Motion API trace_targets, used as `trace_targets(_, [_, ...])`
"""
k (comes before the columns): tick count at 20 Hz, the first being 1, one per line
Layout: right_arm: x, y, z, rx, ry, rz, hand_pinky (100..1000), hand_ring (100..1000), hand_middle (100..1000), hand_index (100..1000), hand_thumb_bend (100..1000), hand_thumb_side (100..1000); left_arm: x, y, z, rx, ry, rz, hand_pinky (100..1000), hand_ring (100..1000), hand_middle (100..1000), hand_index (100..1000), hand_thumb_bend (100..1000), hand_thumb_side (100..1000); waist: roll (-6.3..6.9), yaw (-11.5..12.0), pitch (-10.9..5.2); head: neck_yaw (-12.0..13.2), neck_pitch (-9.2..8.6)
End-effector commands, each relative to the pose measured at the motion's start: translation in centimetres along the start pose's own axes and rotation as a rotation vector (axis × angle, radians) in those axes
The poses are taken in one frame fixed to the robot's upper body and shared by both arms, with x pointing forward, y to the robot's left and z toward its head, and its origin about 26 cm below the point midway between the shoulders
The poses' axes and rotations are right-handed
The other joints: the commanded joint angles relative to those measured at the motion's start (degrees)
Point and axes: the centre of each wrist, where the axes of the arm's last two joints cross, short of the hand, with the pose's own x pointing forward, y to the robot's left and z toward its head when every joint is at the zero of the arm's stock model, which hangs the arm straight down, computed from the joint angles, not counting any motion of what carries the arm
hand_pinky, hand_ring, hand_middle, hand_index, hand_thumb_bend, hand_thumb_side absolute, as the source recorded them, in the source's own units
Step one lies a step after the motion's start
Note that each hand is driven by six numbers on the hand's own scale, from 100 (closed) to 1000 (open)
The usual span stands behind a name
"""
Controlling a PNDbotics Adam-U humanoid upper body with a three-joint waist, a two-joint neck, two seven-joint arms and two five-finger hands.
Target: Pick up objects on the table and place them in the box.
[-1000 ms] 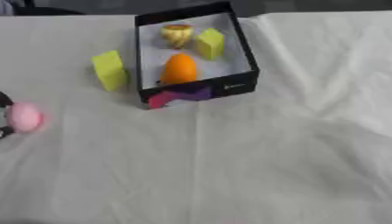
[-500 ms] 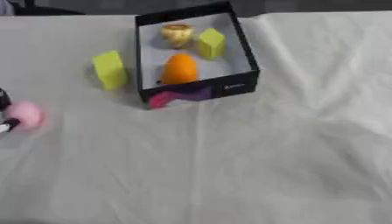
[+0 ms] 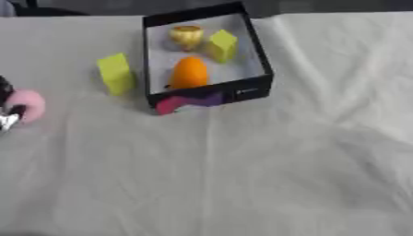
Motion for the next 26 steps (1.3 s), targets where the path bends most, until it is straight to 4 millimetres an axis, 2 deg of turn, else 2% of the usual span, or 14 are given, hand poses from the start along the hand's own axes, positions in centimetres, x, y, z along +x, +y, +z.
trace_targets(1, [1.0,-0.5,-0.4,0.018,-0.030,0.025,899,616,629,863,100,549,2.0,5.2,0.4,0.117,-0.088,-0.076,579,521,448,492,100,221,0.00,-0.35,-1.27,0.52,0.07])
trace_targets(3, [1.1,-0.5,-0.7,0.030,-0.037,0.021,900,617,630,864,100,548,4.2,7.6,-0.2,0.180,-0.167,-0.088,579,519,447,491,100,205,0.18,-0.93,-1.43,0.96,0.09])
trace_targets(6, [1.6,-0.4,-1.7,0.070,-0.065,0.006,900,618,631,864,100,544,7.3,10.2,-2.2,0.249,-0.280,-0.082,579,513,441,482,100,187,0.65,-3.05,-1.48,2.68,-0.33])
trace_targets(10, [2.3,-0.3,-3.2,0.120,-0.111,-0.027,900,619,632,864,100,542,9.7,11.6,-6.1,0.295,-0.346,-0.069,580,511,439,480,100,178,1.28,-6.56,-1.11,5.34,-1.28])
trace_targets(12, [2.6,-0.2,-3.9,0.141,-0.131,-0.043,900,619,632,864,100,543,10.2,11.3,-8.6,0.300,-0.339,-0.051,581,511,438,479,100,183,1.58,-8.45,-0.73,7.01,-1.84])
trace_targets(15, [2.8,0.0,-4.4,0.159,-0.147,-0.060,901,619,632,864,100,544,9.7,9.6,-11.7,0.268,-0.279,-0.025,588,516,445,484,100,206,1.80,-10.25,-0.20,8.75,-2.36])
trace_targets(19, [2.8,0.2,-4.6,0.167,-0.145,-0.068,901,618,631,864,100,549,9.7,7.1,-14.5,0.239,-0.241,0.006,642,550,500,519,100,176,1.72,-11.09,0.46,9.06,-2.69])
trace_targets(21, [2.8,0.3,-4.6,0.170,-0.145,-0.068,901,618,631,864,100,547,10.0,6.2,-15.1,0.236,-0.255,0.000,699,609,565,593,100,173,1.59,-11.02,0.67,8.62,-2.70])
trace_targets(24, [2.8,0.3,-4.6,0.169,-0.146,-0.066,901,618,631,864,100,547,10.0,5.6,-15.3,0.228,-0.282,0.002,831,755,729,800,100,181,1.45,-10.74,0.81,7.96,-2.78])
trace_targets(26, [2.7,0.3,-4.5,0.169,-0.142,-0.065,901,618,631,864,100,548,9.8,5.9,-15.2,0.226,-0.297,0.008,859,780,756,847,116,175,1.36,-10.52,0.79,7.54,-2.65])
